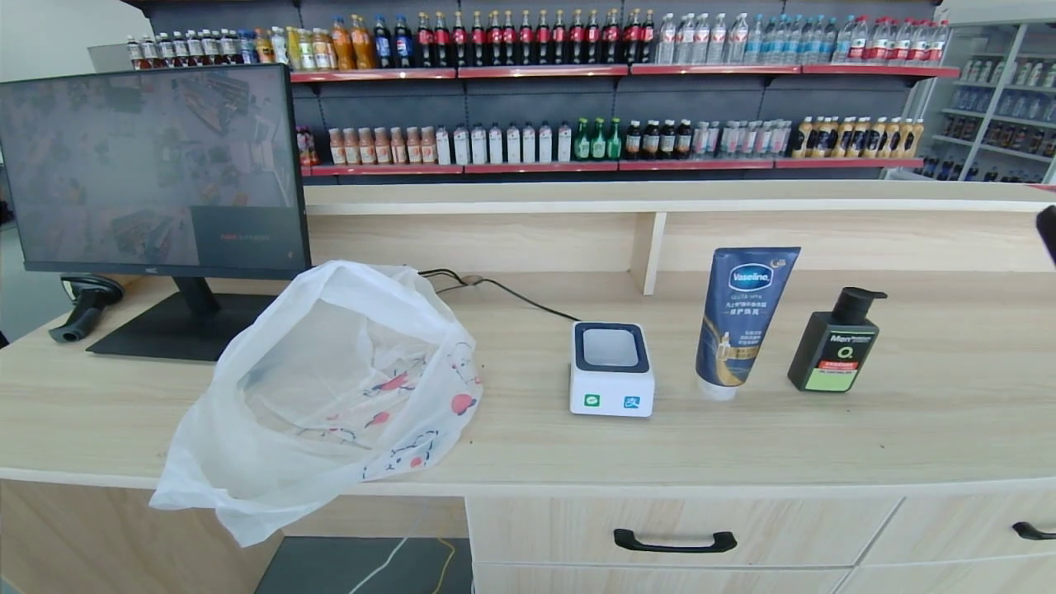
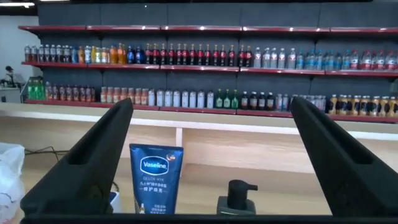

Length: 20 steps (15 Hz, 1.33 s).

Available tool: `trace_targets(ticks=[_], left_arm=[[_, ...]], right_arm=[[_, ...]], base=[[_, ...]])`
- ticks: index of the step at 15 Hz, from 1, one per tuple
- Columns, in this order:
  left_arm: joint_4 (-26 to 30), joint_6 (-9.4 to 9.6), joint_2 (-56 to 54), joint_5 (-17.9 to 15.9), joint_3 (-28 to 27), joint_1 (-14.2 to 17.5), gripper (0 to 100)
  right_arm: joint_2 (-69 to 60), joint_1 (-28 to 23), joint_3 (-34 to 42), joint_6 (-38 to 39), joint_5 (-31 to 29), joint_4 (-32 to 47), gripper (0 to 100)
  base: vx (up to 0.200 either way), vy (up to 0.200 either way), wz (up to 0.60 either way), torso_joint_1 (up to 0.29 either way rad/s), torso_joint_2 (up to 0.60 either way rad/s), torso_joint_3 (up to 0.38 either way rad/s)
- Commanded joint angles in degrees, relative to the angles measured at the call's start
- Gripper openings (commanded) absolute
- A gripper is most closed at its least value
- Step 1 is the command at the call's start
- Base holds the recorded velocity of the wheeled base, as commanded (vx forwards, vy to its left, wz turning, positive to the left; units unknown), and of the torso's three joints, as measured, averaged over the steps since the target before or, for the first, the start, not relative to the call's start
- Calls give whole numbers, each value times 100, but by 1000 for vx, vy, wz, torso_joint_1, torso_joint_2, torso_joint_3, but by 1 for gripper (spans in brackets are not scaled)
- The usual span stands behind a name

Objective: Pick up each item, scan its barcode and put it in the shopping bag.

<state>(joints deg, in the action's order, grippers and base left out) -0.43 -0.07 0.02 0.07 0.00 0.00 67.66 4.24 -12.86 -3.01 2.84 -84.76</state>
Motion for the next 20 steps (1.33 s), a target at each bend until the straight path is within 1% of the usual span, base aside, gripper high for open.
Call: trace_targets(ticks=[1,4,5,6,7,16,20], left_arm=[[-1,-1,-2,1,0,0,100],[-1,-1,-2,1,0,0,100],[-1,-1,-2,1,0,0,100],[-1,-1,-2,1,0,0,100],[-1,-1,-2,1,0,0,100],[-1,-1,-2,1,0,0,100],[-1,-1,-2,1,0,0,100]], right_arm=[[1672,-64,-489,-279,437,-524,100],[2392,-178,-1025,-472,525,-524,100],[2489,-240,-1078,-481,533,-524,100],[2726,-415,-1148,-490,683,-524,100],[2841,-442,-1175,-490,815,-524,100],[3438,-407,-1474,-455,850,-524,100],[3535,-275,-1518,-455,850,-524,100]], base=[[0,0,0,0,0,0],[0,0,0,0,0,0],[0,0,0,0,0,0],[0,0,0,0,0,0],[0,0,0,0,0,0],[0,0,0,0,0,0],[0,0,0,0,0,0]])
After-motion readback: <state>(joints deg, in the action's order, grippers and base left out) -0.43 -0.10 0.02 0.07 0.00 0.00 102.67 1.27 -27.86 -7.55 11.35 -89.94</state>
